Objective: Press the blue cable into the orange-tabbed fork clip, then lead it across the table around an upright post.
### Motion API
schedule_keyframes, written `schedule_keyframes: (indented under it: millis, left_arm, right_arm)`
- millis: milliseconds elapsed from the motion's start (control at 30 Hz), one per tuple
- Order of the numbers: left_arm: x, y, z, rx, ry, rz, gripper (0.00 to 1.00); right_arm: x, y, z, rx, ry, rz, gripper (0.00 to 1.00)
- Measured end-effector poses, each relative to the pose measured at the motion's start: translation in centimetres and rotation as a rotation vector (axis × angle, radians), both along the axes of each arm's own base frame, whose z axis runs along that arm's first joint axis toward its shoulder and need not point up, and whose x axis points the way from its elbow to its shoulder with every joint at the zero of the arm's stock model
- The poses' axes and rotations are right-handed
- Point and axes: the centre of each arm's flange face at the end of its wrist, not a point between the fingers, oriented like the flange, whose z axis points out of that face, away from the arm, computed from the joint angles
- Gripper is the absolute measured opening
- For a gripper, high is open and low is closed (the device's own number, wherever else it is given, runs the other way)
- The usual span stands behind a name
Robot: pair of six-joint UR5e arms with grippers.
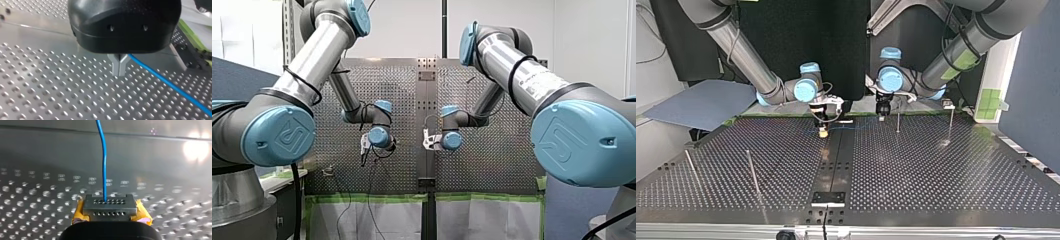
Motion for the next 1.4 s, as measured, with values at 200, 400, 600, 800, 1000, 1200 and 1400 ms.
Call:
schedule_keyframes:
  millis: [200, 400, 600, 800, 1000, 1200, 1400]
  left_arm:
    - [-0.9, -0.9, 2.5, 0.001, 0.001, -0.016, 0.00]
    - [-1.8, -1.3, 5.0, -0.002, -0.001, -0.002, 0.00]
    - [-2.3, -1.7, 7.5, -0.044, -0.024, 0.003, 0.00]
    - [-2.3, -1.9, 10.3, -0.091, -0.066, 0.005, 0.00]
    - [-2.4, -2.0, 13.6, -0.114, -0.117, 0.001, 0.00]
    - [-2.3, -2.4, 17.6, -0.123, -0.166, -0.009, 0.00]
    - [-2.6, -2.7, 21.6, -0.137, -0.214, -0.018, 0.00]
  right_arm:
    - [-0.1, 1.0, 2.7, 0.012, 0.011, 0.001, 0.00]
    - [-0.8, 1.9, 5.0, 0.023, 0.017, -0.006, 0.00]
    - [-1.2, 2.3, 8.4, 0.019, 0.010, -0.013, 0.00]
    - [-1.3, 2.7, 12.1, -0.002, -0.021, -0.013, 0.00]
    - [-1.5, 3.1, 15.9, -0.034, -0.052, -0.011, 0.00]
    - [-1.9, 3.6, 19.5, -0.067, -0.081, -0.011, 0.00]
    - [-2.2, 4.2, 23.0, -0.104, -0.112, -0.009, 0.00]
